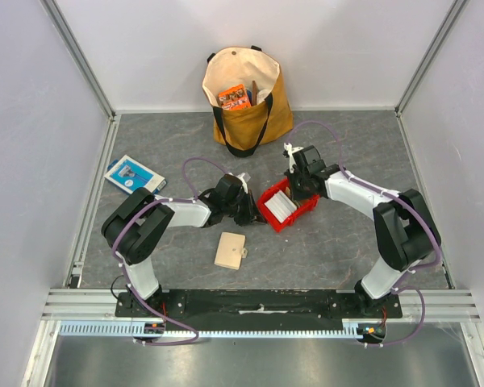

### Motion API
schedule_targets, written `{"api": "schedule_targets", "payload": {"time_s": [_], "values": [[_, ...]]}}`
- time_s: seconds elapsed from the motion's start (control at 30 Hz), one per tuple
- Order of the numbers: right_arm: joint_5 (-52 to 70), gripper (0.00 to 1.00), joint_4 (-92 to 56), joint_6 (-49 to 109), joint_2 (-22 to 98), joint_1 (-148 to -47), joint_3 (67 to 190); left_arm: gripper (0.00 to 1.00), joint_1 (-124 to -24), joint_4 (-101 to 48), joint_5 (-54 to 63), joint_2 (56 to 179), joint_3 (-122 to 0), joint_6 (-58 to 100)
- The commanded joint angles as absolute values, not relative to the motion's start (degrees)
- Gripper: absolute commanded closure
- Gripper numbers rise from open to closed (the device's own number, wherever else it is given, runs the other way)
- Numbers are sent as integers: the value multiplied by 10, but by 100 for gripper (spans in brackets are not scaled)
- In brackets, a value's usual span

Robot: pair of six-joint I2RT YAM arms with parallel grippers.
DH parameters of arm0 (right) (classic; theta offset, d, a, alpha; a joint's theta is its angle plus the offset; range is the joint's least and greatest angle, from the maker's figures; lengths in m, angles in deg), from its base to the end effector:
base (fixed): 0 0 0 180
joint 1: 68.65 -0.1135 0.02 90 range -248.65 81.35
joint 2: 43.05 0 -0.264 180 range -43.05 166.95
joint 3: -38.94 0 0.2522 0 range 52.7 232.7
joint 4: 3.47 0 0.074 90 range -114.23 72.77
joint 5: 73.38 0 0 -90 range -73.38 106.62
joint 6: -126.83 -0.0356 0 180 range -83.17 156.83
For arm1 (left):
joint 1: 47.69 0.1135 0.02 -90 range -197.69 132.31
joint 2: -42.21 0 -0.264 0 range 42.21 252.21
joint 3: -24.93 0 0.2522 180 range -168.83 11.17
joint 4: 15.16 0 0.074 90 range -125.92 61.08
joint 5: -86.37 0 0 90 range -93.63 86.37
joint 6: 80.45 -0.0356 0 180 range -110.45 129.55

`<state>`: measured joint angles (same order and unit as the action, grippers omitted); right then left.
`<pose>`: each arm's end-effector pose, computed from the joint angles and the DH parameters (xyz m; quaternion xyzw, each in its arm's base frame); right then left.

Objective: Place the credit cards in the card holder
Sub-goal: Pick up the credit card from the storage box, then insert the credit card into the card holder.

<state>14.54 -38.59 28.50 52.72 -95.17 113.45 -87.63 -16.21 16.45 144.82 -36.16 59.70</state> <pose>0.3057 0.1540 0.1935 -0.1565 0.9442 0.1032 0.2707 0.2571 -0.2312 0.1313 -0.0104 0.9042 -0.3930 0.1669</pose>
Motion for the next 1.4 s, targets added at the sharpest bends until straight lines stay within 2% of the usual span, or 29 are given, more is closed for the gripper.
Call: {"api": "schedule_targets", "payload": {"time_s": [0.0, 0.1, 0.2, 0.43, 0.63, 0.67, 0.7, 0.8, 0.9, 1.0, 1.1, 1.17, 1.23, 1.3, 1.37], "values": [[144, 87, -392, 292, 535, -953, 1133, 90, -879, -122, 180, 1450, -387, 607], [148, 99, -389, 291, 534, -954, 1134, 90, -879, -122, 182, 1449, -387, 606], [186, 100, -390, 288, 507, -954, 1136, 87, -879, -121, 176, 1439, -381, 604], [268, 100, -394, 292, 406, -954, 1144, 51, -879, -158, 130, 1380, -360, 583], [221, 100, -408, 265, 342, -955, 1146, 35, -879, -185, 104, 1342, -346, 580], [205, 100, -406, 250, 327, -957, 1144, 29, -879, -192, 90, 1321, -336, 580], [190, 100, -406, 231, 312, -957, 1140, 15, -879, -199, 74, 1299, -319, 580], [167, 100, -402, 141, 265, -1010, 1112, 12, -879, -319, -14, 1218, -309, 556], [199, 100, -341, 5, 223, -1096, 1043, 9, -877, -439, -108, 1135, -290, 550], [274, 100, -268, -109, 224, -1200, 980, 14, -876, -512, -150, 1052, -255, 559], [343, 100, -236, -157, 263, -1286, 973, 28, -874, -540, -156, 986, -210, 573], [360, 100, -213, -175, 298, -1321, 980, 47, -874, -545, -144, 967, -187, 576], [374, 100, -204, -191, 340, -1346, 995, 56, -873, -545, -125, 960, -168, 580], [378, 100, -206, -202, 374, -1361, 1008, 71, -873, -546, -114, 958, -157, 582], [383, 100, -199, -210, 396, -1368, 1009, 82, -872, -546, -109, 959, -151, 582]]}}
